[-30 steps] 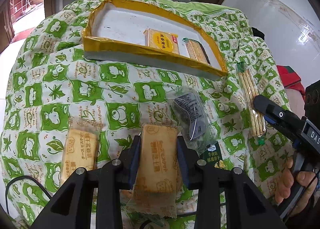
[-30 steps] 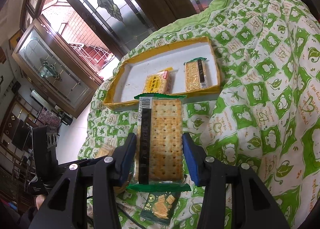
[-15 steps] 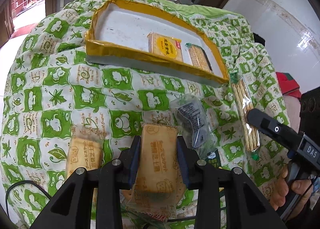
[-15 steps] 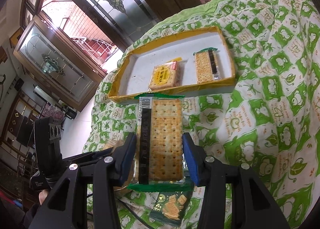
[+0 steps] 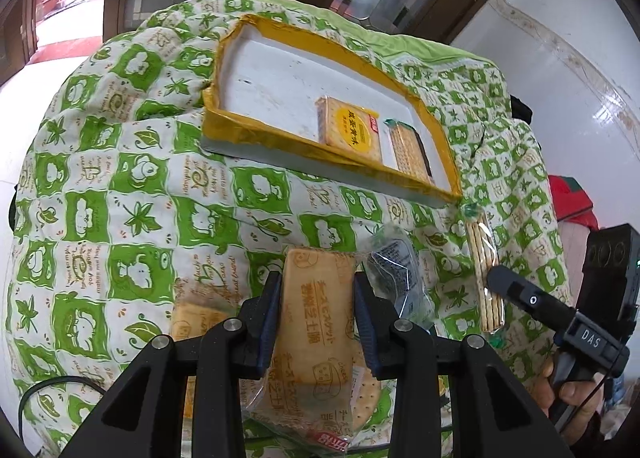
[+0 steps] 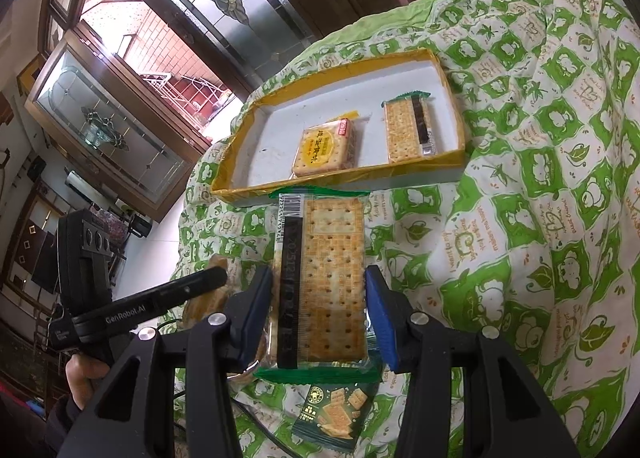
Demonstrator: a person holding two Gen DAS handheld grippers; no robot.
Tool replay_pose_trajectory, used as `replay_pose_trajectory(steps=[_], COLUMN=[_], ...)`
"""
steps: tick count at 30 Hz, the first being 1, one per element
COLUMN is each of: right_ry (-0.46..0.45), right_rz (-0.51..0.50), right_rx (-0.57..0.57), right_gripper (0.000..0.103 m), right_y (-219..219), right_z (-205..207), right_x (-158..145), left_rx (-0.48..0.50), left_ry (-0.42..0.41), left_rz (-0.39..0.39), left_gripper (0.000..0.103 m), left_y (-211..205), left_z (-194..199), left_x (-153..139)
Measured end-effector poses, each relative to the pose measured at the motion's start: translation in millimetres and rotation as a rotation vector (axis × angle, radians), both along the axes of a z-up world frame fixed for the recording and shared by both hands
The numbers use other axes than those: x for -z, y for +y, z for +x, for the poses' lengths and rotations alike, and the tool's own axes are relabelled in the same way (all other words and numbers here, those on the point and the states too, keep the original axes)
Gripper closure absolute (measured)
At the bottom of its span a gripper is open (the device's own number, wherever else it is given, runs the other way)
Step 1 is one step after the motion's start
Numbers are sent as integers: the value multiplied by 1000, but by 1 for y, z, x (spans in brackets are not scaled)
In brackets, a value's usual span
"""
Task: Organize snacks
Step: 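Carry both held packs over the white tray and lower them inside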
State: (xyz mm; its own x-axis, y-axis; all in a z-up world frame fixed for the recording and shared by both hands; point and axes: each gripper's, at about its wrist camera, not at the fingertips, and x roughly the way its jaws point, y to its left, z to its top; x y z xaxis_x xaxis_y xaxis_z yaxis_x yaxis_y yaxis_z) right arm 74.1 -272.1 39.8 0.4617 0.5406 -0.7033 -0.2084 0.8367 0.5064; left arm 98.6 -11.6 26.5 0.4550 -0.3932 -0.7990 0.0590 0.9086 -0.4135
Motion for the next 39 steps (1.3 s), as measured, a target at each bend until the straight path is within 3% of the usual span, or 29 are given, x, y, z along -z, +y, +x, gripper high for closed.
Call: replay_pose_trajectory(steps=[17, 24, 32, 39], right_ry=[1, -7, -17, -30], right_rz=[-17, -45, -100, -117], right_rx=[18, 9, -36, 21], right_gripper=[57, 57, 57, 57], right_y=[-4, -2, 5, 2], right_z=[-2, 6, 39, 95], right_x=[3, -13, -40, -55], left_rx=[27, 38, 65, 72], left_ry=[5, -11, -32, -53], left_rz=[45, 87, 125, 121], left_gripper=[67, 67, 67, 67], left_y=[-14, -16, -19, -19], left_z=[-1, 11, 33, 64], left_x=[-7, -14, -24, -37])
